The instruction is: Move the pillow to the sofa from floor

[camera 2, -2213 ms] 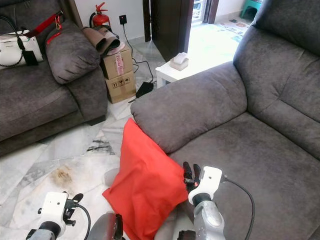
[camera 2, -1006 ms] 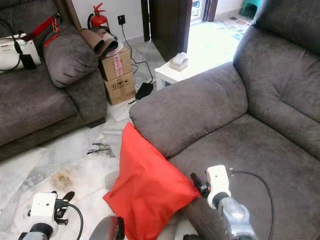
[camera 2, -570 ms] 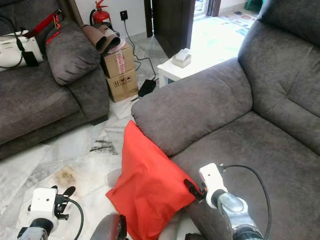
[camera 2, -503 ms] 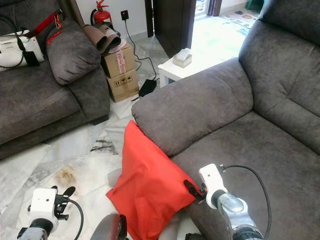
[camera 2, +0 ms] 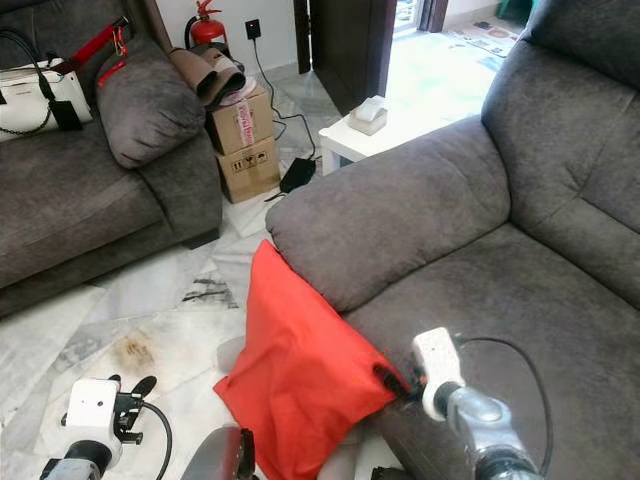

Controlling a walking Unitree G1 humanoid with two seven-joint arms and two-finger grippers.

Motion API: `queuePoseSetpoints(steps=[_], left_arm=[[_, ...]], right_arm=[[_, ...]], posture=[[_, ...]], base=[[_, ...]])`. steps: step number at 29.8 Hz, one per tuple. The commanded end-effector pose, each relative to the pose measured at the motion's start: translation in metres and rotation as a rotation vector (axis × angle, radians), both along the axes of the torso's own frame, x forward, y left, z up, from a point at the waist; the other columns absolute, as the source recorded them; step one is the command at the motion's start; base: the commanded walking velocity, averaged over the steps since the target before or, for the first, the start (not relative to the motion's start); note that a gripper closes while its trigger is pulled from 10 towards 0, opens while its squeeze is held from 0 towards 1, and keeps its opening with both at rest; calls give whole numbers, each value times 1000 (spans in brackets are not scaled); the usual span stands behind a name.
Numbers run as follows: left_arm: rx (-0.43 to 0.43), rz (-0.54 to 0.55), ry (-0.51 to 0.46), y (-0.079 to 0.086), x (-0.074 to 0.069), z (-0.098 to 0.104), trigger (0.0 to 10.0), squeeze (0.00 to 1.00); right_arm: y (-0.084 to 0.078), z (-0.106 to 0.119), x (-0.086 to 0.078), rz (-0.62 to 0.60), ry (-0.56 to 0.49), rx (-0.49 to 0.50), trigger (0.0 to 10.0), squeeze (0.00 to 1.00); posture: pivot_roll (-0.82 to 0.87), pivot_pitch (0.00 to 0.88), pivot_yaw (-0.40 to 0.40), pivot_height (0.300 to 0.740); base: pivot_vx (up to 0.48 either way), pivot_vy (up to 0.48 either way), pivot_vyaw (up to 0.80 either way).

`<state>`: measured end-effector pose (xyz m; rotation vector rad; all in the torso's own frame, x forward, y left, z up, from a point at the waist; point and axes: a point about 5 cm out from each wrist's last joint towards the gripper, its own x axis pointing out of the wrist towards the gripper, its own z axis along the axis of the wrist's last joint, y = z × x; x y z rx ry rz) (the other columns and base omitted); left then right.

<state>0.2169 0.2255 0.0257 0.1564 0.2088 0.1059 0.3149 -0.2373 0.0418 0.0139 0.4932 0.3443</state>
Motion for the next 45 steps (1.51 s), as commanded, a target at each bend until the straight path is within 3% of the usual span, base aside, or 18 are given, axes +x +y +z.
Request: queuePoseSetpoints(steps=[1,14,21,24,28,38,39,45], left_arm=[[-15,15,13,3,-5,-3,10000,0],[-26,12,5,0,-5,-1,10000,0],[-32,18,5,-3,-7,-2,10000,0],[-34,15,-2,-5,-6,-1,10000,0],[-33,13,-5,-5,-6,1,10000,0],[-34,3,-8,-5,-6,3,10000,0],[-37,0,-9,-5,-6,4,10000,0],[-43,-1,-9,-6,-6,4,10000,0]], right_arm=[[-1,-1,-2,-6,12,30,10000,1000],[5,-16,-20,213,123,36,10000,1000],[2,-17,-19,183,112,-22,10000,1000],[8,-21,-20,190,120,-33,10000,1000],[8,-21,-16,108,93,-91,10000,1000],[22,-25,-18,148,103,-44,10000,973],[23,-26,-18,158,108,-42,10000,0],[25,-25,-19,174,117,20,10000,0]], posture=[[90,172,54,623],[96,186,32,623],[95,191,23,623],[95,193,23,623],[101,193,26,623],[107,194,31,623],[107,195,31,623],[109,197,29,623]], base=[[0,0,0],[0,0,0],[0,0,0],[0,0,0],[0,0,0],[0,0,0],[0,0,0],[0,0,0]])
